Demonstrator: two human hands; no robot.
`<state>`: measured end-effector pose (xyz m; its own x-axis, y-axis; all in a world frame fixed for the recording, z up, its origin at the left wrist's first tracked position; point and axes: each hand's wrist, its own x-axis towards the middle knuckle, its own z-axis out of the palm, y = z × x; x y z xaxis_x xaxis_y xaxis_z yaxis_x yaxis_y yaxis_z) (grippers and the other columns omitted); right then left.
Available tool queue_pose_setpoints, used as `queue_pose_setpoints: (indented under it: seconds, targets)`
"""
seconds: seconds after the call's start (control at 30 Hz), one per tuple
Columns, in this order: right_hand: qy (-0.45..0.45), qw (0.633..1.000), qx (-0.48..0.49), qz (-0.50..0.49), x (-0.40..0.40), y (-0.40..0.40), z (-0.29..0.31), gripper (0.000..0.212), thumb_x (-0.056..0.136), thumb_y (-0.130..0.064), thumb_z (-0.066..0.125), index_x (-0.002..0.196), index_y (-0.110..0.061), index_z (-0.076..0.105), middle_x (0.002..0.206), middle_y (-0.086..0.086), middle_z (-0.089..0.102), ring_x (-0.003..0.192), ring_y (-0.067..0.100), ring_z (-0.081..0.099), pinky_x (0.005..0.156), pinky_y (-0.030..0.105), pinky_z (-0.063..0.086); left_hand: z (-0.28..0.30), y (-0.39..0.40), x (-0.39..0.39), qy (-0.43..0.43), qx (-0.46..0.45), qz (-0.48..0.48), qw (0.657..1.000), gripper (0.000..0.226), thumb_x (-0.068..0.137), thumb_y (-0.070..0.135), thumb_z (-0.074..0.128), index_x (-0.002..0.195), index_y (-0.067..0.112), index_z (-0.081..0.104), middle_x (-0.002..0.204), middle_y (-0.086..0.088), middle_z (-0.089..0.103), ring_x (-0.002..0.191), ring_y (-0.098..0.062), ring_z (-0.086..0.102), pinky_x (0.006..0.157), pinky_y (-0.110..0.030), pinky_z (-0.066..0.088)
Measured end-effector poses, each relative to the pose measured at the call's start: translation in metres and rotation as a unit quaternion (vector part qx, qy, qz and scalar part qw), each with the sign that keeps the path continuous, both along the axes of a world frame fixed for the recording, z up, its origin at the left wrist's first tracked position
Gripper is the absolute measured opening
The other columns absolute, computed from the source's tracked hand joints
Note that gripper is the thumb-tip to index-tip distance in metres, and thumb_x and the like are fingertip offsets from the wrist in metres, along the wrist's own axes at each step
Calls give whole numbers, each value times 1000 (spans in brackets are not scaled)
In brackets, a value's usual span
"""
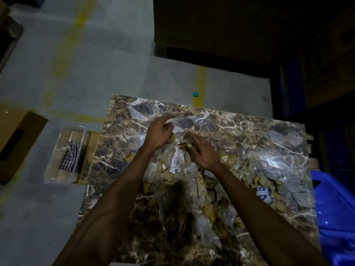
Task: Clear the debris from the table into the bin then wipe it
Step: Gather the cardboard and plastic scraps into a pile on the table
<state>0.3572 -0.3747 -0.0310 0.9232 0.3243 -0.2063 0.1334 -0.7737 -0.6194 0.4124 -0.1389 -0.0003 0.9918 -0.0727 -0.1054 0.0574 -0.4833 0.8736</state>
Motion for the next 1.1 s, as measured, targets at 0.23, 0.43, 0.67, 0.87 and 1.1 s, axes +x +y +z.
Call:
queue_pose_setpoints:
  seconds: [0.23, 0.43, 0.67, 0.87, 1.1]
  targets:
    - [-60, 996, -34, -53, -2, 9, 23, 55, 109, -52, 26, 162, -40, 24, 173, -1, 13, 159, 26, 14, 121, 61, 21, -44, -29, -46, 92, 124, -149, 977, 52, 113, 37, 34, 163, 27, 27, 172, -2, 18, 159, -23, 8, 127, -47, 0]
    - [-32, 993, -93, 63, -14, 36, 20, 53, 108, -55, 24, 159, -42, 33, 172, -4, 15, 160, 25, 4, 126, 61, 10, -14, 11, -50, 124, -135, 83, 980, 28, 103, 27, 56, 127, 23, 70, 124, -3, 73, 108, -26, 71, 93, -47, 59]
    - [-24, 985, -157, 61, -22, 49, 13, 53, 107, -56, 31, 158, -41, 34, 171, -3, 21, 159, 37, 1, 125, 65, 7, -41, 86, -127, 68, 118, 126, 983, 55, 105, 38, 49, 153, 11, 47, 161, -12, 43, 149, -31, 38, 122, -48, 33]
    - [-93, 987, -130, 12, -39, 66, 21, 49, 111, -42, 37, 159, -32, 35, 172, -1, 19, 160, 30, 0, 125, 60, 4, -39, 34, -145, 139, 0, 126, 982, 54, 111, 43, 40, 162, 24, 32, 172, 6, 16, 159, -13, 4, 129, -46, 7]
    - [-66, 985, -73, 144, -93, 70, 39, 57, 109, -51, 38, 162, -38, 24, 173, -4, 15, 161, 24, -2, 127, 54, -2, -30, 45, -153, 125, -166, 193, 959, 44, 107, 45, 52, 145, 24, 58, 148, 7, 58, 135, -10, 55, 112, -44, 46]
